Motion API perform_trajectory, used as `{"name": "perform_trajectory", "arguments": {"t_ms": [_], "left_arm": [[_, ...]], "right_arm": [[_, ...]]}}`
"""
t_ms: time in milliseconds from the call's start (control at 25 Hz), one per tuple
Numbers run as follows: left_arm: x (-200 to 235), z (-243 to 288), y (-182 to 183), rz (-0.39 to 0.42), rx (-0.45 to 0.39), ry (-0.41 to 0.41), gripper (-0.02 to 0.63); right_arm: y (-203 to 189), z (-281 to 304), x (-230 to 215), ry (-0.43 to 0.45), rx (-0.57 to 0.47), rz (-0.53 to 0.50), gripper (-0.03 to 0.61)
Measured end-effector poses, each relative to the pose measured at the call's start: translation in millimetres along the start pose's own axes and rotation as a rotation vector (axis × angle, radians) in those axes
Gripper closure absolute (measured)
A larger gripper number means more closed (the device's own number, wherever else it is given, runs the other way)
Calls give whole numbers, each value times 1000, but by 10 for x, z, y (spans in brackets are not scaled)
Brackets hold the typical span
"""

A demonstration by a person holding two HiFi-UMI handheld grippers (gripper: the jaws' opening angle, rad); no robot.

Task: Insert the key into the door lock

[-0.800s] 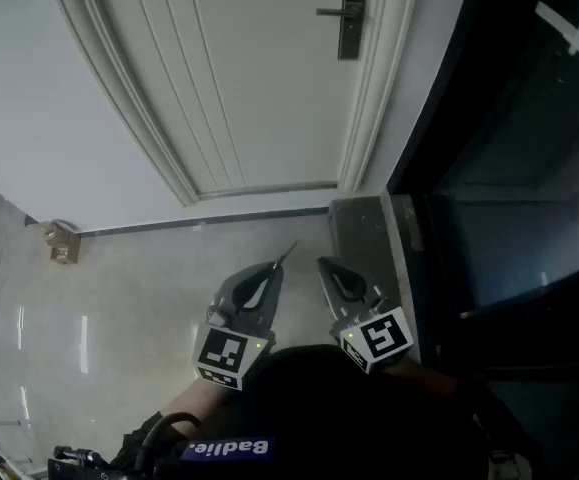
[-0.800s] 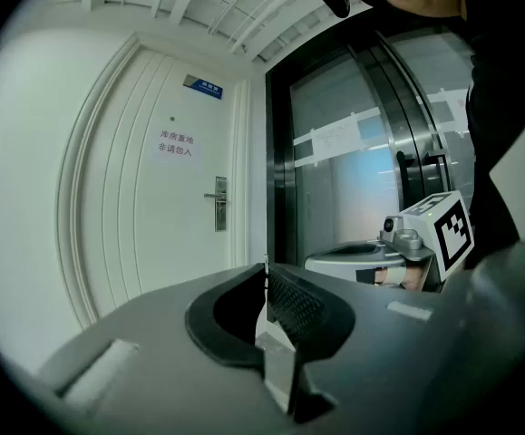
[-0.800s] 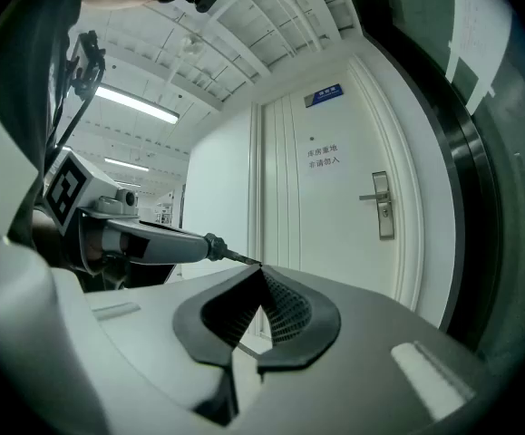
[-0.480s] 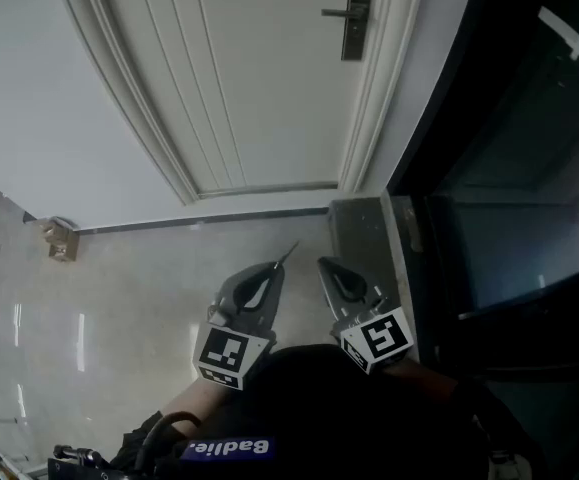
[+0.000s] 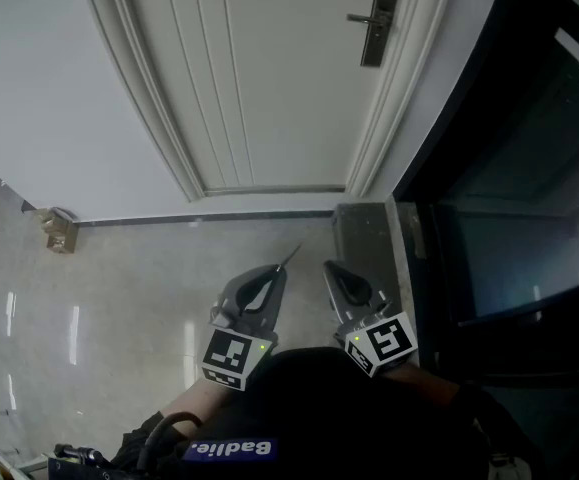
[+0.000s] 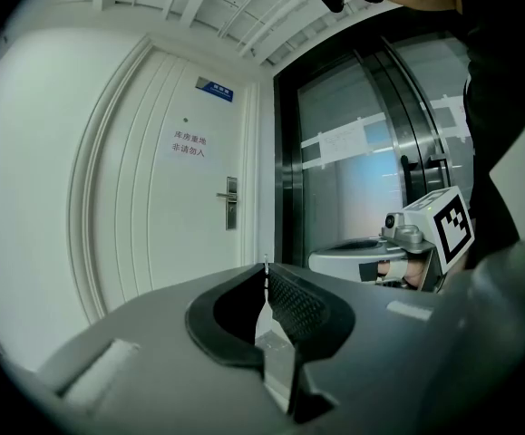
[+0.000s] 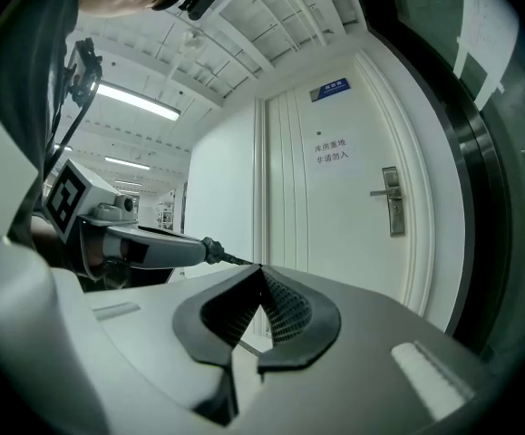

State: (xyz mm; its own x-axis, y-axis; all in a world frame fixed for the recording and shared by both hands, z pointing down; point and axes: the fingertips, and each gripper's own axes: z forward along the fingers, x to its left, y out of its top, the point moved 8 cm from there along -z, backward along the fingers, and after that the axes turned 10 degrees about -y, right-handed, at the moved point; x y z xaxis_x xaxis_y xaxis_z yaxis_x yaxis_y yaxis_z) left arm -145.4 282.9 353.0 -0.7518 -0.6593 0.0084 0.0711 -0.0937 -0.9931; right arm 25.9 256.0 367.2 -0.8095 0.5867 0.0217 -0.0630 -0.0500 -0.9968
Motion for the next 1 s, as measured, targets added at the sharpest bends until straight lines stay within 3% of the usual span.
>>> {"name": "perform_trajectory", "arguments": {"t_ms": [560,1000], "left_arm": [[818,-434,-91,-14,-16,-80,583],[1013,-239,-202,-18,-15,-134,583]], "right_arm": [[46,541,642,-92,53,-19,574],[-76,658,538,-161,77,-17,575]]}}
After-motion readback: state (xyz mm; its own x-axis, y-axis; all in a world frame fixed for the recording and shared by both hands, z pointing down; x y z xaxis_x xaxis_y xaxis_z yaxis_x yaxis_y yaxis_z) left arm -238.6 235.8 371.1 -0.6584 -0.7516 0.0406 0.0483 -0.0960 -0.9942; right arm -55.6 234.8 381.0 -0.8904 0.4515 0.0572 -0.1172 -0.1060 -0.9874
